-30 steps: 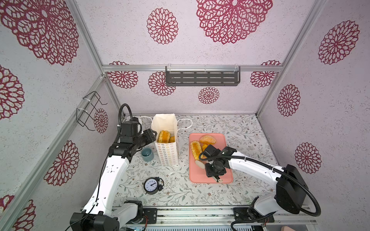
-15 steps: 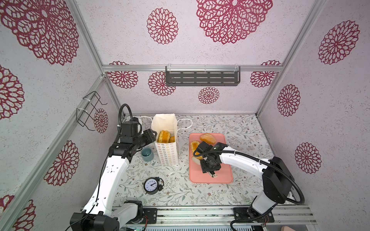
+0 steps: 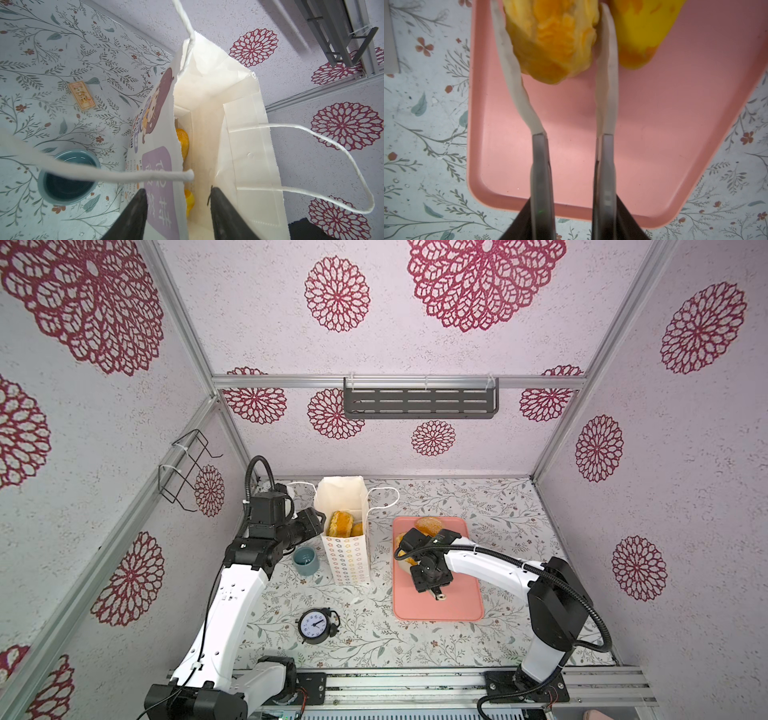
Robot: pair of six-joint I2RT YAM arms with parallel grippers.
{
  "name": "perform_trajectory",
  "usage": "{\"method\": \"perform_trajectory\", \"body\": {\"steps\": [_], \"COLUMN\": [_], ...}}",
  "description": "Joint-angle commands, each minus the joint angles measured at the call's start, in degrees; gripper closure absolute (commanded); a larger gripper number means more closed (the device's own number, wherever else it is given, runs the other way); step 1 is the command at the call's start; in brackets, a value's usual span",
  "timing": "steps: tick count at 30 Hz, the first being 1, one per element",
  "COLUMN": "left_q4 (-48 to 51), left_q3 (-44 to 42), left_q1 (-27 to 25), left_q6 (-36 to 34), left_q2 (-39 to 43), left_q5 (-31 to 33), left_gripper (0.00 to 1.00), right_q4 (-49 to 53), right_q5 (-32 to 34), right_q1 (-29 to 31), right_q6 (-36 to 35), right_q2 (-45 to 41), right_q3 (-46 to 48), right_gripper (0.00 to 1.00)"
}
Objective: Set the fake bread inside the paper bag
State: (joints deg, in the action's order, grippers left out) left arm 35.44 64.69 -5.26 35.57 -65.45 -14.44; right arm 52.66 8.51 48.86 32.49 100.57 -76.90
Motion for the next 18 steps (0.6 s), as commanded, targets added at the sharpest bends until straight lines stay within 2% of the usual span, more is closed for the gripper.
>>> {"method": "perform_trajectory", "body": {"steps": [1,18], "left_q4": [-0.03,0.39], "left_q3": [-0.27,1.57], "left_q1": [-0.81,-0.81], "left_q6": [-0.43,-0.25], "left_q2": [1.02,0.6], "left_q5": [0.2,0.46], "left_gripper": [0.48,0.48], "right_q4": [1.92,0.66], "right_q5": [2.46,-2.31], "right_q1": [-0.1,-0.51], "right_q6": [-0.23,3.24], "right_q2": [-1.22,-16.77], "right_q3": [-1.87,2.37], "right_gripper": [0.61,0.71]}}
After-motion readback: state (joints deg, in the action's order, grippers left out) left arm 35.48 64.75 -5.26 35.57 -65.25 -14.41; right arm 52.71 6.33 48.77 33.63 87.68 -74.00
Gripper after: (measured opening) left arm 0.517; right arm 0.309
